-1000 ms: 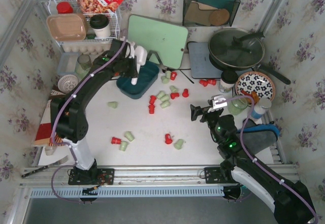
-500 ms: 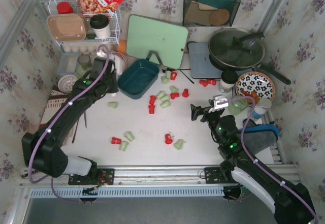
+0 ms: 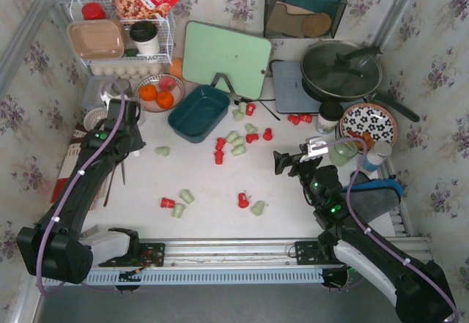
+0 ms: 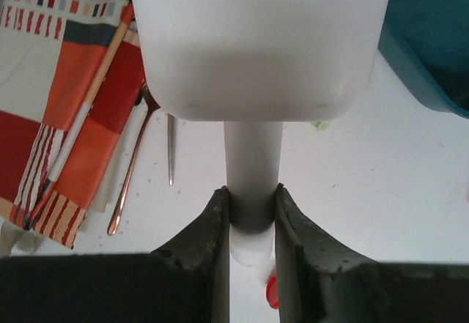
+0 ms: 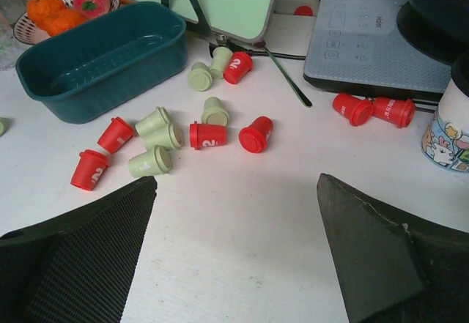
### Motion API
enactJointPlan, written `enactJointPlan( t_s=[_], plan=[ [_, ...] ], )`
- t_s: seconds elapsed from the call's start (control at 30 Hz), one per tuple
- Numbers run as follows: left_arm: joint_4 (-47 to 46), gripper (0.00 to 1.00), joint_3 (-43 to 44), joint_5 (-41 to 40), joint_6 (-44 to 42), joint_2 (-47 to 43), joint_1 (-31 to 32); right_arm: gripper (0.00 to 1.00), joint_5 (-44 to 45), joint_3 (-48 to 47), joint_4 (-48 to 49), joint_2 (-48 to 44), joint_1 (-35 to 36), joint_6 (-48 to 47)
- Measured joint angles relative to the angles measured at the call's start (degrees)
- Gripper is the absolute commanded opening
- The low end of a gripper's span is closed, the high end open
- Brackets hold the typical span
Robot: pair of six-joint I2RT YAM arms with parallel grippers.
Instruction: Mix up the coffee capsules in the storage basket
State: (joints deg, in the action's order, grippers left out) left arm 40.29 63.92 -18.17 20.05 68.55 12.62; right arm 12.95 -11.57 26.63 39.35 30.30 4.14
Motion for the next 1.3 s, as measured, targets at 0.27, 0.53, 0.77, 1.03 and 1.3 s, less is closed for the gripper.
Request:
enactJointPlan(
  t_s=[0.27, 0.53, 0.77, 1.03, 1.3],
  plan=[
    [4.1, 0.0, -0.7, 1.1, 4.1, -0.2, -5.0, 1.0, 0.2, 0.0, 0.0, 0.0, 0.0, 0.0],
    [4.5, 0.0, -6.2, 4.6, 8.0, -0.7, -15.1, 1.0, 0.2, -0.1, -0.2, 0.0, 0.0, 0.2],
    [0.7, 0.0, -12.4, 7.3, 12.6, 0.5, -19.7, 1.0, 0.2, -0.3, -0.5, 0.0, 0.0, 0.4],
    [-4.0, 0.0, -10.8, 9.0, 14.6, 9.7, -20.5, 1.0, -0.1, -0.4, -0.5, 0.9, 0.0, 1.0],
    [-8.9, 0.12, -11.0, 13.7, 14.7, 16.9, -19.7, 1.0, -0.2, -0.5, -0.8, 1.6, 0.0, 1.0]
  ],
)
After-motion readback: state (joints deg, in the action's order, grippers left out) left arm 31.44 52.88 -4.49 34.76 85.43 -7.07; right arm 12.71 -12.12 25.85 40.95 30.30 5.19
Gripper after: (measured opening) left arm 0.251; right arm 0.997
